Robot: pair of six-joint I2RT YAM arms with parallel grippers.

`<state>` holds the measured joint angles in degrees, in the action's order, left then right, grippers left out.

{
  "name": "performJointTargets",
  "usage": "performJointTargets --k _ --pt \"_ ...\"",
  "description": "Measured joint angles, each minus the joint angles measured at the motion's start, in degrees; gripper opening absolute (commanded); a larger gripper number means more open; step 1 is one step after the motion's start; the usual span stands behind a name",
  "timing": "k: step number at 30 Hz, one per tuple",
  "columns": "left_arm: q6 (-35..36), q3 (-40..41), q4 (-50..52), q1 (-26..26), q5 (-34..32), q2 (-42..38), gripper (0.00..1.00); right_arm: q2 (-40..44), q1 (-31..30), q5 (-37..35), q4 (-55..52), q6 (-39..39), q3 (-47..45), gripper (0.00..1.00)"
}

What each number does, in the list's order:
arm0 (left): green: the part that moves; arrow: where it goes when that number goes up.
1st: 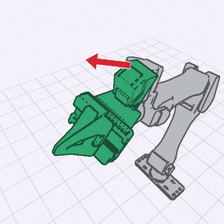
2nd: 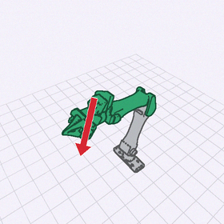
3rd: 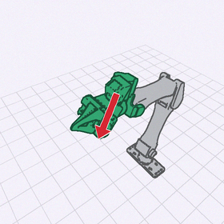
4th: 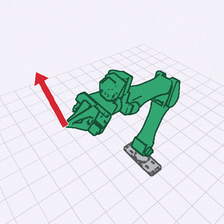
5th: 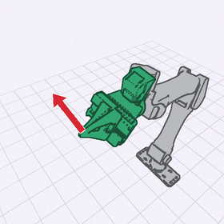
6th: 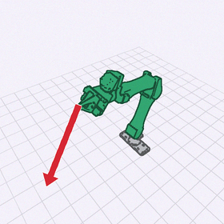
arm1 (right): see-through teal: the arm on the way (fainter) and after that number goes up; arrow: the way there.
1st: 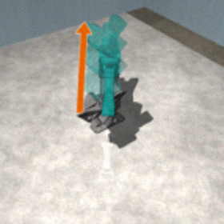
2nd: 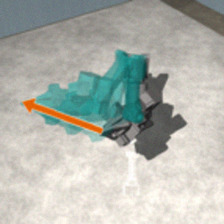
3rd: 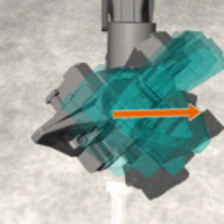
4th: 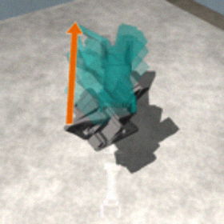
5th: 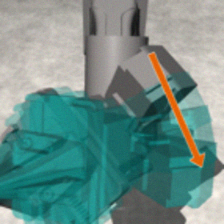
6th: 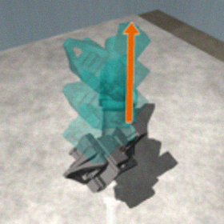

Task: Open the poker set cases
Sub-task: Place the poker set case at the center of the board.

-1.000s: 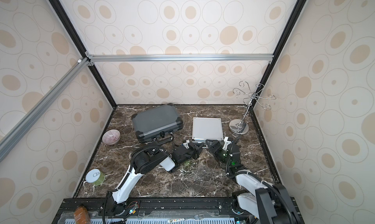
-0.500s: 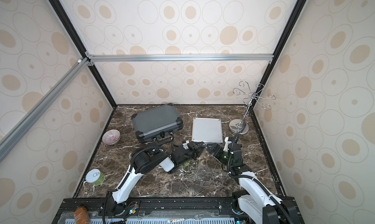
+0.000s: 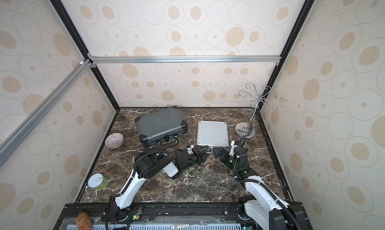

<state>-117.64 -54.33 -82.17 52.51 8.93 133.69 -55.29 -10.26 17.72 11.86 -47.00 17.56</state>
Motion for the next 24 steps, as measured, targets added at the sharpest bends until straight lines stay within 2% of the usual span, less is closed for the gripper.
performJointTargets --k 9,16,24 --pt "0.17 2.91 -1.49 0.00 0.81 -1.64 0.66 -1.18 0.00 0.02 -2.08 2.60 0.79 0.98" --pt "2.01 3.45 1.62 -0.02 2.01 -3.39 0.69 -1.88 0.00 0.31 -2.91 4.48 2.16 0.98" --pt "6.19 3.54 8.96 -0.24 3.58 -7.02 0.84 -1.97 0.00 0.42 -2.84 4.72 2.16 0.97"
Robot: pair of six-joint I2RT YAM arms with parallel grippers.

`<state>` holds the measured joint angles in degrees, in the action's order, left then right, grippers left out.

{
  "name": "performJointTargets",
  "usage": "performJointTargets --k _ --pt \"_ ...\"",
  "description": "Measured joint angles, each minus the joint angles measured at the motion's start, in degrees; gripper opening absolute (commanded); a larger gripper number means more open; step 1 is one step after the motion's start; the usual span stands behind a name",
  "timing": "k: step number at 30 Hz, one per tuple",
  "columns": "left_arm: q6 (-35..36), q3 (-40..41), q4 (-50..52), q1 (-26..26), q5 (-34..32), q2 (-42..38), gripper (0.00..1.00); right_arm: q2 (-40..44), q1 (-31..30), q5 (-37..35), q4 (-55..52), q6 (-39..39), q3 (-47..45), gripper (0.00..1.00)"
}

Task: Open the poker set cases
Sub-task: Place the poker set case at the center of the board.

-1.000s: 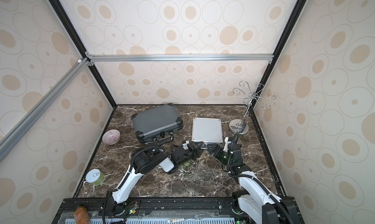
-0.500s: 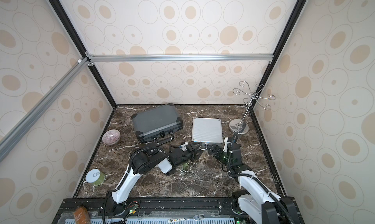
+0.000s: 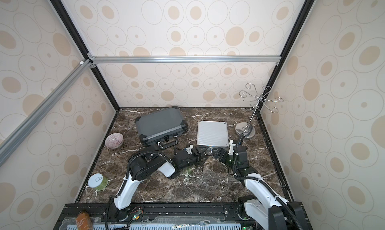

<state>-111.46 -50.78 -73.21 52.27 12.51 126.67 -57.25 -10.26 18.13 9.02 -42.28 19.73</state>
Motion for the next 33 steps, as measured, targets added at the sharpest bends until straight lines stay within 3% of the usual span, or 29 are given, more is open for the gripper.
performJointTargets --k 12,33 --pt "6.82 0.52 10.43 -1.14 -0.17 -4.44 0.86 -1.77 0.00 0.50 2.25 0.20 -0.02 0.98" --pt "21.07 -0.22 24.52 -5.75 -2.67 -9.99 0.86 -11.91 0.02 4.35 11.17 -0.96 1.25 0.98"
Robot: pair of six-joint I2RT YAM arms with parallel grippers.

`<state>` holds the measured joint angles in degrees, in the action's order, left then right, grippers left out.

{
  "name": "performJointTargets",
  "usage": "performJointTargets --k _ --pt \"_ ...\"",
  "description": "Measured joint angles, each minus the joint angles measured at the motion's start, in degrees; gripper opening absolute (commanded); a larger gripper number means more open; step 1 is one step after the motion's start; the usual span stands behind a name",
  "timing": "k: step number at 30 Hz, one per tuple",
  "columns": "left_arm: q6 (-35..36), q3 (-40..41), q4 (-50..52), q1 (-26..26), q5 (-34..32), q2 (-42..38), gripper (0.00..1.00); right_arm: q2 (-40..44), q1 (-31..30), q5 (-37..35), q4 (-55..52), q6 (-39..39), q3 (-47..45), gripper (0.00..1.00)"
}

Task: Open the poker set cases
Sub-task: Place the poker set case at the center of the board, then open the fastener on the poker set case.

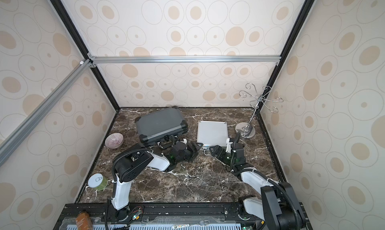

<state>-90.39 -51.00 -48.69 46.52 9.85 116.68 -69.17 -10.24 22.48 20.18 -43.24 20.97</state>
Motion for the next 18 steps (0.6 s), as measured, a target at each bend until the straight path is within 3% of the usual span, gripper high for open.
performJointTargets --k 18 --pt "13.07 -7.02 12.17 -1.92 -2.10 -0.68 0.86 -5.66 -0.20 0.37 3.21 0.02 2.16 0.96"
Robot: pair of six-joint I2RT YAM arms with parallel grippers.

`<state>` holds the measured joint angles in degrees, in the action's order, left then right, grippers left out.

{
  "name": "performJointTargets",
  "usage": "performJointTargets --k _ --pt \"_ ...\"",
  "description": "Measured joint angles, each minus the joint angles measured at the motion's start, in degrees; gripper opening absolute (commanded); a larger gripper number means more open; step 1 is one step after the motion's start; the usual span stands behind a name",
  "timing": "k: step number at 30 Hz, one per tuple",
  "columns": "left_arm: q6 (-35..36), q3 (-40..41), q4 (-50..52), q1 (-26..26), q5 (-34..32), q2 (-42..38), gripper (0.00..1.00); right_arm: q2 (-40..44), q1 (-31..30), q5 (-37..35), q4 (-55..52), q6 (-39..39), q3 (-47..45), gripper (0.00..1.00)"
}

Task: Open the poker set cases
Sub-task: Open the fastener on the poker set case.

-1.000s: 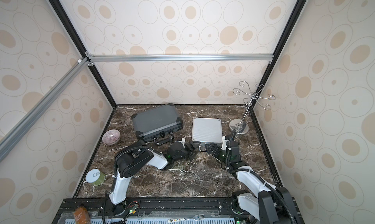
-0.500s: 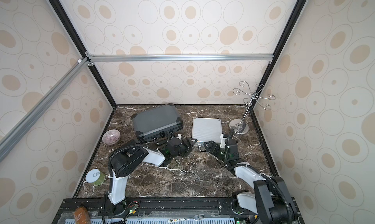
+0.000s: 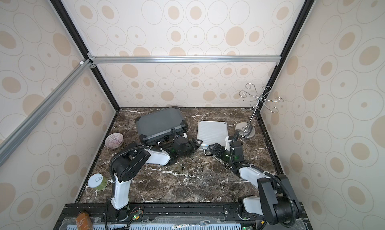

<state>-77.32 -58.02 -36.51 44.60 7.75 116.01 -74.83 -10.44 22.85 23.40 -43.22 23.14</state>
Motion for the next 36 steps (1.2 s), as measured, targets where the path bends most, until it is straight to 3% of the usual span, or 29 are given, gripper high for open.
performJointTargets --k 17,36 --pt "12.07 -7.13 8.55 -1.16 0.15 1.77 0.81 -6.84 -1.16 1.55 3.67 -0.04 2.95 0.94" --pt "13.16 -7.45 7.34 -1.20 2.93 3.85 0.77 -8.50 -4.09 -0.37 2.27 0.66 5.16 0.91"
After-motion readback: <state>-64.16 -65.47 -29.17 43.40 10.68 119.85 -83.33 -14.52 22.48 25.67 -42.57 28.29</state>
